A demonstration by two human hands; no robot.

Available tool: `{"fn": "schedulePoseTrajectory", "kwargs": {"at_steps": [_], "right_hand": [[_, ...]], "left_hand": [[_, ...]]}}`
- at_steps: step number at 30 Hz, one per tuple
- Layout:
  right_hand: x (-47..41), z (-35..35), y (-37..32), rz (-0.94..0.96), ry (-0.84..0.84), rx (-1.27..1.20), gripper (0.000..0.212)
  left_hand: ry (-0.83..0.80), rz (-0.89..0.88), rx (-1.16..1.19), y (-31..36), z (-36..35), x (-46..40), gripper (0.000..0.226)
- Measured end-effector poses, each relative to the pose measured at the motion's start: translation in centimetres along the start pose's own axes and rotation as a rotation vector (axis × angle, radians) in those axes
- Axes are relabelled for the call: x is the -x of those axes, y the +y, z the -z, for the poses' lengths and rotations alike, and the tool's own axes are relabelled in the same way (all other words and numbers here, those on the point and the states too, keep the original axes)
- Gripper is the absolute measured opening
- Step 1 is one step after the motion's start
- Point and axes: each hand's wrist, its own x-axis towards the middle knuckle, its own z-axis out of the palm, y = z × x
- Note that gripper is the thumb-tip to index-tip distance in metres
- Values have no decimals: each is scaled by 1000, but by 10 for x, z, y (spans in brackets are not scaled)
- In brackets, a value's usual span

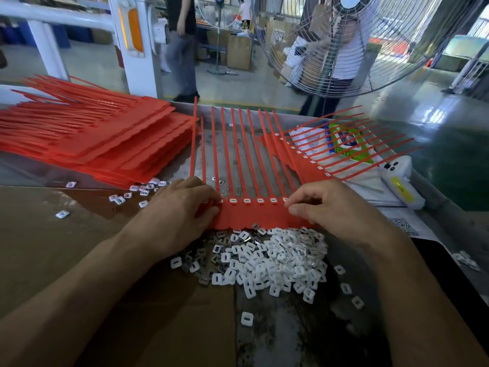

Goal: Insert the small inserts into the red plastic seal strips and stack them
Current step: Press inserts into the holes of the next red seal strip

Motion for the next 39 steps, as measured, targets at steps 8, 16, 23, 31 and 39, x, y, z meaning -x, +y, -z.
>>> {"fn": "schedulePoseTrajectory", "kwargs": {"at_steps": [8, 16, 23, 31, 39], "right_hand": [[6, 2, -6, 36, -216, -40, 10], [7, 3, -3, 54, -288, -16, 14], [7, -2, -3, 72, -286, 68, 14], [8, -3, -12, 90, -286, 115, 11], [10, -3, -13, 107, -296, 163, 11]], "left_hand": [[-3, 1, -4, 0, 0, 0, 39], [1, -3, 3, 1, 0, 0, 38], [-18, 14, -5, 0, 0, 1, 44], [2, 9, -12, -1, -1, 1, 39], [-14, 15, -5, 0, 1, 0, 41]]}}
